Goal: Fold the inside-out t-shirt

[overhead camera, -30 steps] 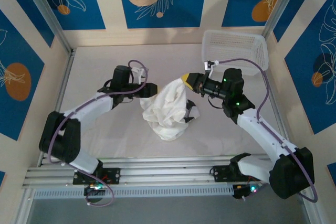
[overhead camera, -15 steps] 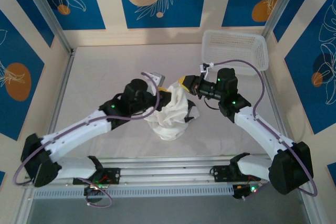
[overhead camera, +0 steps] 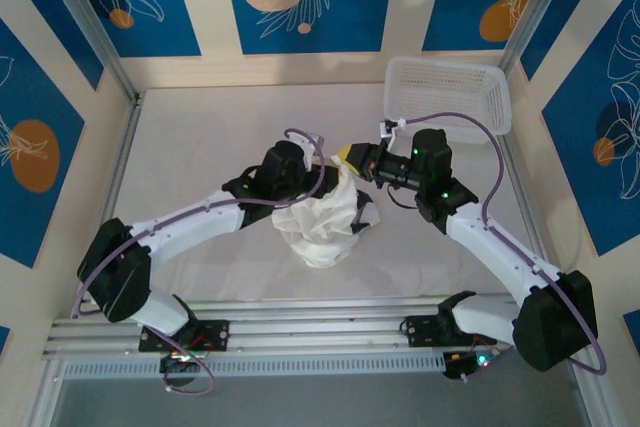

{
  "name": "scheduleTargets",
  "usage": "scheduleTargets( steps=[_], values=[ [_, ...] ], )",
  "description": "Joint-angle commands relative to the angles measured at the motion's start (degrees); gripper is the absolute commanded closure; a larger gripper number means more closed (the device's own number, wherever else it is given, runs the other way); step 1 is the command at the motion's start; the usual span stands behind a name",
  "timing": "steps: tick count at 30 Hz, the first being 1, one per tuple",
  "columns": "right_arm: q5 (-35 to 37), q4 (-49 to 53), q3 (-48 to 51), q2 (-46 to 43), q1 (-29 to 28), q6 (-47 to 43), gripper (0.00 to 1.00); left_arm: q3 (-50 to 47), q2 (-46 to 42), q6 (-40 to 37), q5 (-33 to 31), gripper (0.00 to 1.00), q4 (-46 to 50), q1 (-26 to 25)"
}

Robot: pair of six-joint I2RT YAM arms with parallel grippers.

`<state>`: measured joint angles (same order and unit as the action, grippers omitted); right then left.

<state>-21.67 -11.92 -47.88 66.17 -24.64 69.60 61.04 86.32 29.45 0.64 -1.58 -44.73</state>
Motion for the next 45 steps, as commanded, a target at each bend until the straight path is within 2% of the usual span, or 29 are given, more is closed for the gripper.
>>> scheduleTargets(
  steps=[1,4,7,8,11,14,18,22,26,28,29,30,32,33,34,38,42,44,45],
  values=[
    [1.6,2.6,-1.6,-1.1,0.1,-1.0,1.00,2.7,1.2,0.0,2.8,1.00,-1.3,1.4],
    [4.3,10.8,-2.8,-0.5,2.8,-4.0,0.98,1.5,-1.1,1.7,9.9,1.00,-3.2,3.0],
    [3.3,16.2,-3.9,3.0,7.0,-11.0,0.94,-1.2,-3.0,10.4,25.8,1.00,-11.6,6.0],
    [2.8,16.4,-3.8,4.0,8.1,-13.5,0.92,-2.0,-3.3,13.4,29.2,1.00,-14.1,6.7],
    [1.5,15.4,-2.9,5.2,10.2,-20.9,0.74,-2.4,-3.9,18.0,35.9,1.00,-15.3,8.1],
    [1.1,14.6,-2.1,2.7,9.7,-24.8,0.58,-2.4,-5.1,15.8,35.6,1.00,-9.5,8.1],
    [1.2,11.5,2.0,-3.6,6.9,-26.1,0.45,-2.6,-6.8,11.8,31.5,1.00,-2.8,8.5],
    [3.1,7.8,5.4,-7.0,-0.7,-24.7,0.27,-0.9,-6.4,9.5,28.9,1.00,1.1,8.5],
    [9.8,7.4,5.1,-4.2,-7.4,-22.8,0.21,0.3,-5.6,10.0,29.2,1.00,0.7,8.7],
    [14.3,10.9,2.8,-0.7,-8.8,-23.3,0.22,0.6,-5.7,10.4,29.2,1.00,0.5,8.6],
    [16.8,13.2,1.7,0.7,-8.9,-23.5,0.28,0.6,-6.0,10.5,29.1,1.00,0.5,8.7],
    [20.1,16.0,0.6,2.0,-8.6,-23.8,0.38,0.6,-6.4,10.5,29.0,1.00,0.7,8.8],
    [24.1,20.2,-0.1,3.4,-6.8,-23.9,0.78,0.2,-7.6,10.7,28.9,1.00,1.3,9.5],
    [23.8,20.6,0.6,3.4,-5.0,-24.1,0.94,-0.1,-8.5,10.6,28.9,1.00,2.1,10.1],
    [23.0,20.3,1.5,3.1,-3.3,-24.4,1.00,-0.6,-9.3,10.4,29.0,1.00,2.8,10.6],
    [21.2,21.2,5.8,0.8,4.4,-27.9,1.00,-2.6,-13.0,10.0,29.6,1.00,4.9,13.5],
    [22.2,24.4,7.7,-1.0,8.4,-32.3,1.00,-2.8,-14.6,9.1,30.7,1.00,6.6,14.9],
    [17.7,24.5,7.7,-2.8,9.0,-31.9,1.00,-2.4,-14.2,8.8,30.9,1.00,7.3,15.0],
    [14.1,23.2,7.7,-3.6,8.7,-31.5,0.96,-2.2,-13.7,8.8,31.0,1.00,7.4,15.0]
  ],
)
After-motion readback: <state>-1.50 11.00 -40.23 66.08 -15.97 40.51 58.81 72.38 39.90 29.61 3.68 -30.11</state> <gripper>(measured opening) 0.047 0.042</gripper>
